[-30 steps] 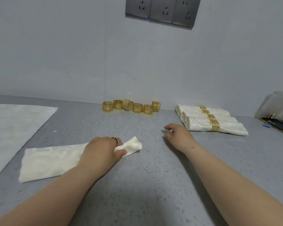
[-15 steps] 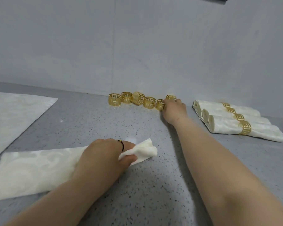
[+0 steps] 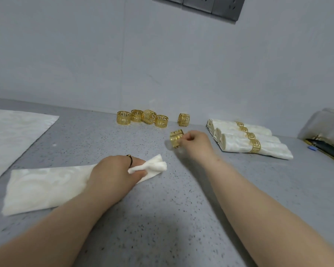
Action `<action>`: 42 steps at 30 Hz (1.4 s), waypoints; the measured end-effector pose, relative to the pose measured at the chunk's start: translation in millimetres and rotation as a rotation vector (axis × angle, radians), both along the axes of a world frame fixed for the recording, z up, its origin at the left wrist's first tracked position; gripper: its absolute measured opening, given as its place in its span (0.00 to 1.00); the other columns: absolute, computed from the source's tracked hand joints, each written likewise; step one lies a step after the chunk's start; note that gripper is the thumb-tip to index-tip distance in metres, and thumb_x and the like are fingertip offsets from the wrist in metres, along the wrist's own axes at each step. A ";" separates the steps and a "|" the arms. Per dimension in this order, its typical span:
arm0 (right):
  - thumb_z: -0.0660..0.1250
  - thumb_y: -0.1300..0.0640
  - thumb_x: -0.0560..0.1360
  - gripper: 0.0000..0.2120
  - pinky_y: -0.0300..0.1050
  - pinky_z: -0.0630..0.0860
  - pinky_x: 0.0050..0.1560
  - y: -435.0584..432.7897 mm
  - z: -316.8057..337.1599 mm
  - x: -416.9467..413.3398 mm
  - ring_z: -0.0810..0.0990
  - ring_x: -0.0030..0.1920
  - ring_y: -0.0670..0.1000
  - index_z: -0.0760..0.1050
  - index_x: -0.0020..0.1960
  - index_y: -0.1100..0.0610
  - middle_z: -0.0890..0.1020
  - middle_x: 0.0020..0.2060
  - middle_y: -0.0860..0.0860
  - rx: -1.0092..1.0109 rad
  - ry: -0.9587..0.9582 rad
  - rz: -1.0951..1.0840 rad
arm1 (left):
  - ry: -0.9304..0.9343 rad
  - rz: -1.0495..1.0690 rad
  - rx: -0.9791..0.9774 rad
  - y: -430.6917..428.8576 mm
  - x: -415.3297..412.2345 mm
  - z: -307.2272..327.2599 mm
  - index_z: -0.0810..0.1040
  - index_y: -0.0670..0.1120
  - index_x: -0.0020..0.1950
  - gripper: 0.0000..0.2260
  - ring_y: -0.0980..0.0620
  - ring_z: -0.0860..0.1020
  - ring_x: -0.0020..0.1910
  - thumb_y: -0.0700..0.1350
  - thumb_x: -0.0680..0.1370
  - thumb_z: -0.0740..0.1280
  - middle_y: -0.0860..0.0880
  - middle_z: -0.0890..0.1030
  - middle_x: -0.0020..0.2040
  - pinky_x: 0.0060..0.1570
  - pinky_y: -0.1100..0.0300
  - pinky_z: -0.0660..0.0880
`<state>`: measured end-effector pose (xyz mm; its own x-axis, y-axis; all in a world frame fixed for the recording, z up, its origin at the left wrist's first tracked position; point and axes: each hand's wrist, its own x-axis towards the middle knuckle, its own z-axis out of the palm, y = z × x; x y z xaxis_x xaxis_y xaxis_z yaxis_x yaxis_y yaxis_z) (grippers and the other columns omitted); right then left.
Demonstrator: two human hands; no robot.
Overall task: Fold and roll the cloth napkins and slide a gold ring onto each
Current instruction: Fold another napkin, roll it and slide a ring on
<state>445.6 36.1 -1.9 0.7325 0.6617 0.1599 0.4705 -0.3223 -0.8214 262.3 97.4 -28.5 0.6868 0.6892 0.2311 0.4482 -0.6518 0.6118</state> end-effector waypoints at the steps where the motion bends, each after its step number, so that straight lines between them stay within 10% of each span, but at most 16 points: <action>1: 0.65 0.63 0.74 0.08 0.45 0.77 0.45 -12.8 0.6 -12.4 0.74 0.38 0.50 0.72 0.36 0.57 0.76 0.34 0.52 0.020 0.105 0.011 | -0.040 0.008 -0.033 -1.4 -1.2 1.9 0.79 0.53 0.43 0.07 0.48 0.78 0.48 0.52 0.75 0.62 0.46 0.82 0.47 0.44 0.60 0.71; 10: 0.65 0.66 0.74 0.09 0.39 0.71 0.42 -72.7 -8.7 -88.5 0.74 0.36 0.50 0.72 0.35 0.58 0.76 0.33 0.54 0.356 0.667 -0.017 | -0.249 0.165 -0.131 -32.3 -13.9 8.3 0.81 0.50 0.55 0.11 0.48 0.78 0.50 0.44 0.75 0.65 0.48 0.83 0.50 0.45 0.61 0.70; 19: 0.67 0.65 0.73 0.11 0.29 0.69 0.34 -77.6 -15.5 -90.8 0.72 0.33 0.43 0.74 0.34 0.55 0.76 0.31 0.47 0.371 0.442 0.054 | -0.133 0.009 -0.077 -43.1 -9.7 13.0 0.83 0.47 0.48 0.22 0.47 0.79 0.50 0.53 0.64 0.55 0.45 0.83 0.48 0.50 0.58 0.72; 27: 0.67 0.67 0.72 0.12 0.31 0.70 0.46 -74.0 -20.2 -81.9 0.76 0.43 0.45 0.73 0.33 0.55 0.79 0.44 0.50 0.285 0.266 0.233 | -0.116 -0.110 0.024 -32.7 -12.8 6.1 0.83 0.54 0.50 0.08 0.62 0.77 0.41 0.49 0.73 0.67 0.58 0.83 0.44 0.44 0.69 0.71; 32: 0.61 0.63 0.76 0.11 0.36 0.73 0.46 -74.5 -19.9 -76.2 0.75 0.39 0.46 0.74 0.36 0.56 0.78 0.36 0.50 0.340 0.455 0.249 | -0.141 -0.202 -0.024 -28.9 -14.4 2.3 0.76 0.63 0.37 0.13 0.74 0.74 0.39 0.44 0.73 0.70 0.76 0.74 0.32 0.38 0.79 0.66; 42: 0.63 0.70 0.74 0.08 0.38 0.78 0.48 -76.7 -21.6 -67.9 0.79 0.40 0.48 0.76 0.46 0.58 0.80 0.40 0.53 0.323 0.631 0.414 | -0.190 -0.230 -0.042 -24.5 -12.9 -1.6 0.75 0.64 0.34 0.15 0.68 0.76 0.39 0.44 0.72 0.70 0.69 0.79 0.33 0.40 0.73 0.69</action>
